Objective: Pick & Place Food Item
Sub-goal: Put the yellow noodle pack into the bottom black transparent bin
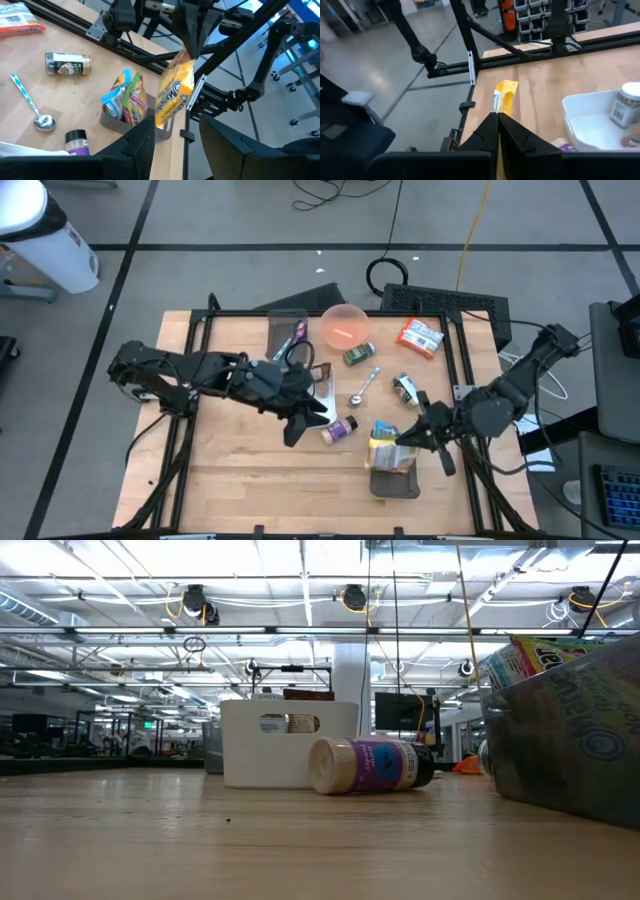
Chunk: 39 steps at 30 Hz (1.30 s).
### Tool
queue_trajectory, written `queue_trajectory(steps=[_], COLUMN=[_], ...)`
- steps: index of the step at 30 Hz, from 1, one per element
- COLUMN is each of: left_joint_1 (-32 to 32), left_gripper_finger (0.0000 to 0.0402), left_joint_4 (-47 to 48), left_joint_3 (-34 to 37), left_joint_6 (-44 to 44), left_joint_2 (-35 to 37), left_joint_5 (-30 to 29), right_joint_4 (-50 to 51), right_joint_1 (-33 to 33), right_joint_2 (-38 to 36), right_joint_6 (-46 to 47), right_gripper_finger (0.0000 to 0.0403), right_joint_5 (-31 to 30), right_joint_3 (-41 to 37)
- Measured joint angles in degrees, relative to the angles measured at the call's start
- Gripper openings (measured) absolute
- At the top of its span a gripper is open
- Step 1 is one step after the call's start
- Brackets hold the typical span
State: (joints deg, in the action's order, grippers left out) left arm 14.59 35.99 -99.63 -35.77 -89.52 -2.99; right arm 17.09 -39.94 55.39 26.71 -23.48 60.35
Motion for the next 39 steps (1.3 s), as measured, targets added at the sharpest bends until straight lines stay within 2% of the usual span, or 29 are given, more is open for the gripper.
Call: queue_trajectory(steps=[4, 11, 19, 28, 36, 39], left_joint_1=[0.94, 2.78, 3.21, 3.21, 3.19, 3.17], left_gripper_finger=[0.0161, 0.0161, 0.0161, 0.0161, 0.0161, 0.0161], left_joint_4=[0.31, 0.31, 0.31, 0.31, 0.31, 0.31], left_joint_3=[0.00, 0.00, 0.02, 0.02, 0.02, 0.02], left_joint_6=[-0.73, -1.20, -1.99, -2.41, -2.43, -2.49], left_joint_2=[0.00, 0.00, -0.02, -0.02, -0.04, -0.04], left_joint_5=[-0.56, -4.88, -6.35, -6.55, -7.61, -7.68], right_joint_4=[-3.78, -6.49, -9.62, -11.94, -22.74, -23.13], right_joint_1=[-3.24, -9.14, -13.34, -17.02, -17.19, -17.19], right_joint_2=[-0.94, -1.88, -1.90, -1.90, -1.90, -1.90], right_joint_6=[1.84, 5.16, 8.50, 11.77, 11.59, 11.63], right_gripper_finger=[0.0000, 0.0000, 0.0000, 0.0000, 0.0000, 0.0000], right_joint_5=[-4.00, -12.99, -18.23, -23.18, -23.23, -23.21], right_joint_3=[-3.70, -8.46, -12.71, -16.88, -23.14, -23.78])
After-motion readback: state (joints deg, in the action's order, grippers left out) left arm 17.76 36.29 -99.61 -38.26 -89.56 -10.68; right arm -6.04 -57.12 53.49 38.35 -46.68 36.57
